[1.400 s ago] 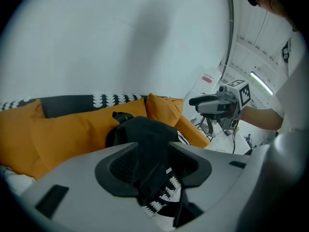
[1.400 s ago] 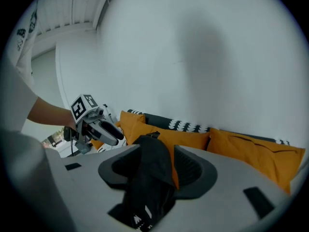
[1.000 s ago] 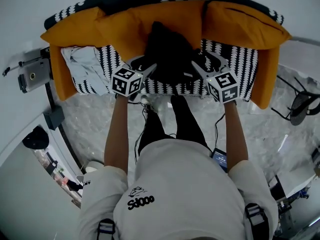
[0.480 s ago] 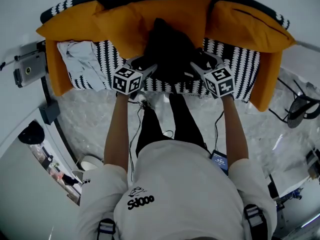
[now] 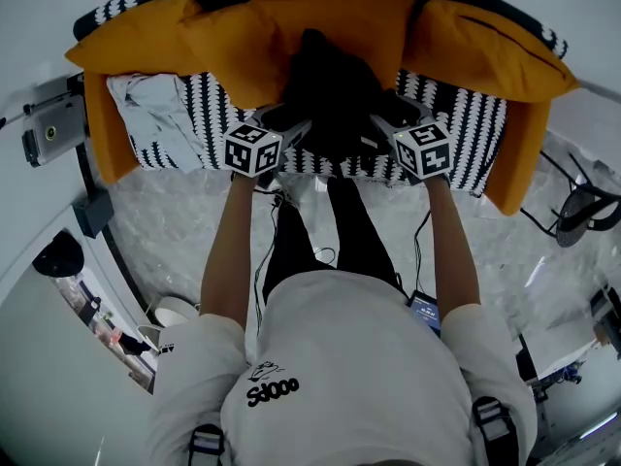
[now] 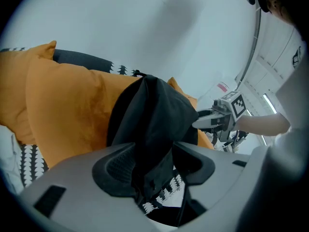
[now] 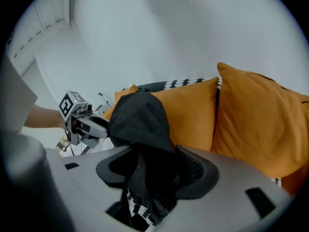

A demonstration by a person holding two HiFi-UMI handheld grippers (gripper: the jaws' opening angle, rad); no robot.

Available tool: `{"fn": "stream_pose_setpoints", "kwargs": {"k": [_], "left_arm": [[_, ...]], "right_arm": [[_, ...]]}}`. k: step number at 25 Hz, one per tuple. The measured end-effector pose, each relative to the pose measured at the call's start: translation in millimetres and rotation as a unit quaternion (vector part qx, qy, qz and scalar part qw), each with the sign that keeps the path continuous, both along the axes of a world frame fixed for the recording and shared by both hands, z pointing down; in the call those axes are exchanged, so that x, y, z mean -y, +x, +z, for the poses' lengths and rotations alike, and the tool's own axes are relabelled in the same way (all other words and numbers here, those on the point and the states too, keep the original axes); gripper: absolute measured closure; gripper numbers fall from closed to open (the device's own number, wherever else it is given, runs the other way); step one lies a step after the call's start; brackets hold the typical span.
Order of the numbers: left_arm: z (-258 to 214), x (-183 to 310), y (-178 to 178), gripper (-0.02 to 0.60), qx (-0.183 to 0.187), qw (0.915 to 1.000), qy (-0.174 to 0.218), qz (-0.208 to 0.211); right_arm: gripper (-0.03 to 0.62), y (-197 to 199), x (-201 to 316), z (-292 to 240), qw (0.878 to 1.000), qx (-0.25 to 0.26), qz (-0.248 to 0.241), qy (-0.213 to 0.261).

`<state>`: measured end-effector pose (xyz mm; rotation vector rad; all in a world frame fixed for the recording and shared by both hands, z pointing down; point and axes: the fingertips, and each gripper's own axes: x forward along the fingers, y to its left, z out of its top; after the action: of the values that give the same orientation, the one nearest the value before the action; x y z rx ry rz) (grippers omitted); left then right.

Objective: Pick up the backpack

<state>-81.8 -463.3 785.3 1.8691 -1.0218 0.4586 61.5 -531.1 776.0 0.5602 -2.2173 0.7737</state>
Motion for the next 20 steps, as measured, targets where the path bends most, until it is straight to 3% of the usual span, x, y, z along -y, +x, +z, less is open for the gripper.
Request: {"fn": "stream_pose_setpoints", "kwargs": {"k": [9, 20], "left_arm": [[6, -5, 4, 0.4, 0.021, 0.9996, 0.004, 0.02], [0, -24, 16, 0.471, 0.072, 0.9949, 0.029, 0.065]], "right_arm": [[0.376, 1, -7, 3, 1.0, -0.013, -0.001, 0.001], [0.425, 9, -36, -9, 0.998, -0.023, 0.0, 0.066]]}}
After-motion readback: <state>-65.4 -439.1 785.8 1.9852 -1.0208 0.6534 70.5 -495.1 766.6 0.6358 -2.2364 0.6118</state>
